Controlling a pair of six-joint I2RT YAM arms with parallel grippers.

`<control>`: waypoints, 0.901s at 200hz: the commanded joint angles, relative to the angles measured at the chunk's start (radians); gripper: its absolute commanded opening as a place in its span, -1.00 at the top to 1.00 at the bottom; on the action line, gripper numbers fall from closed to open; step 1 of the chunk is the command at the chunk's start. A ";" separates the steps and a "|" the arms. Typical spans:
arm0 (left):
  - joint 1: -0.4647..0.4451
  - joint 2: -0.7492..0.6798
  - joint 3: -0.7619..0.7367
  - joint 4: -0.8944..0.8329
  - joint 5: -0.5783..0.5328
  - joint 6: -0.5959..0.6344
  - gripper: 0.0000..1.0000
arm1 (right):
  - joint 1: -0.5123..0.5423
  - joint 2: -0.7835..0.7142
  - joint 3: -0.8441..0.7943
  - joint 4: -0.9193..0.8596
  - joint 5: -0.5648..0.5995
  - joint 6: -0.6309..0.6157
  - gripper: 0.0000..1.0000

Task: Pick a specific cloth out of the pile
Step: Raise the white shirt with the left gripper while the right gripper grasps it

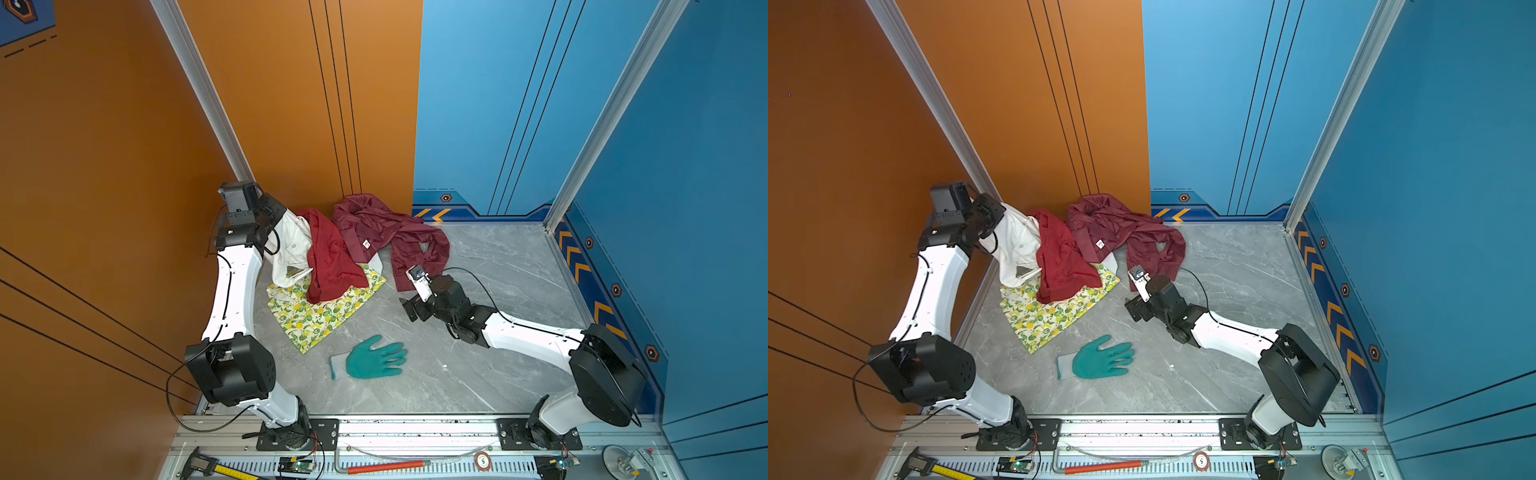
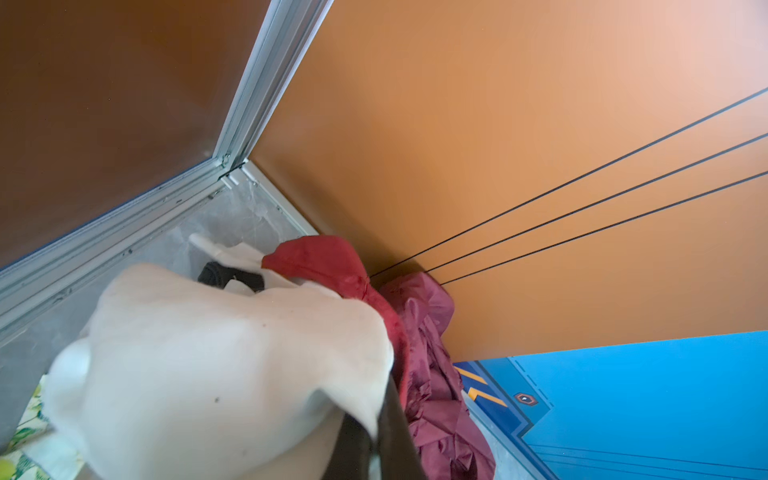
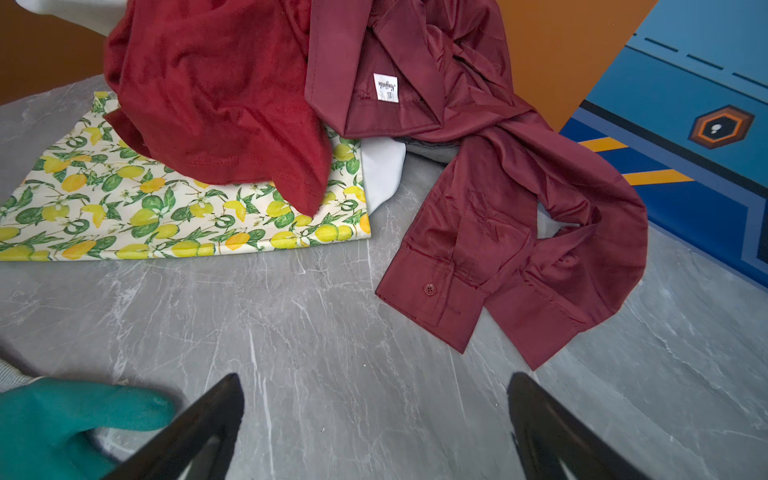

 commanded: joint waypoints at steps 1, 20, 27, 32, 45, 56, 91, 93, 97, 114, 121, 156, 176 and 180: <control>-0.015 -0.051 0.083 0.045 -0.040 -0.010 1.00 | -0.007 -0.027 0.056 -0.031 -0.015 0.029 -0.99; -0.033 -0.061 0.117 0.044 -0.053 -0.010 1.00 | -0.007 -0.028 0.074 -0.027 -0.024 0.039 -0.99; -0.043 -0.063 0.132 0.044 -0.054 -0.006 1.00 | -0.007 -0.028 0.081 -0.026 -0.026 0.042 -0.99; -0.048 -0.063 0.145 0.041 -0.056 -0.004 1.00 | -0.007 -0.028 0.087 -0.024 -0.027 0.045 -0.99; -0.064 -0.065 0.178 0.035 -0.059 0.003 1.00 | -0.006 -0.024 0.106 -0.023 -0.030 0.054 -0.99; -0.083 -0.067 0.208 0.027 -0.070 0.020 1.00 | -0.007 -0.018 0.125 -0.018 -0.037 0.060 -0.99; -0.170 -0.063 0.305 0.009 -0.124 0.072 1.00 | -0.008 0.015 0.204 0.029 -0.059 0.094 -0.99; -0.174 -0.063 0.312 0.008 -0.127 0.076 1.00 | -0.008 0.018 0.210 0.031 -0.059 0.095 -0.99; -0.185 -0.062 0.324 0.006 -0.133 0.081 1.00 | -0.008 0.023 0.223 0.036 -0.062 0.096 -0.99; -0.227 -0.055 0.381 -0.007 -0.162 0.113 1.00 | -0.010 0.047 0.279 0.057 -0.085 0.098 -0.99; -0.244 -0.052 0.405 -0.010 -0.171 0.124 1.00 | -0.010 0.056 0.299 0.069 -0.092 0.098 -0.99; -0.365 -0.020 0.528 -0.031 -0.199 0.179 1.00 | -0.020 0.090 0.375 0.173 -0.179 0.136 -0.99; -0.465 -0.003 0.565 -0.043 -0.217 0.227 1.00 | -0.025 0.100 0.378 0.289 -0.252 0.189 -0.99; -0.482 -0.001 0.565 -0.044 -0.216 0.234 1.00 | -0.026 0.102 0.376 0.312 -0.262 0.196 -0.99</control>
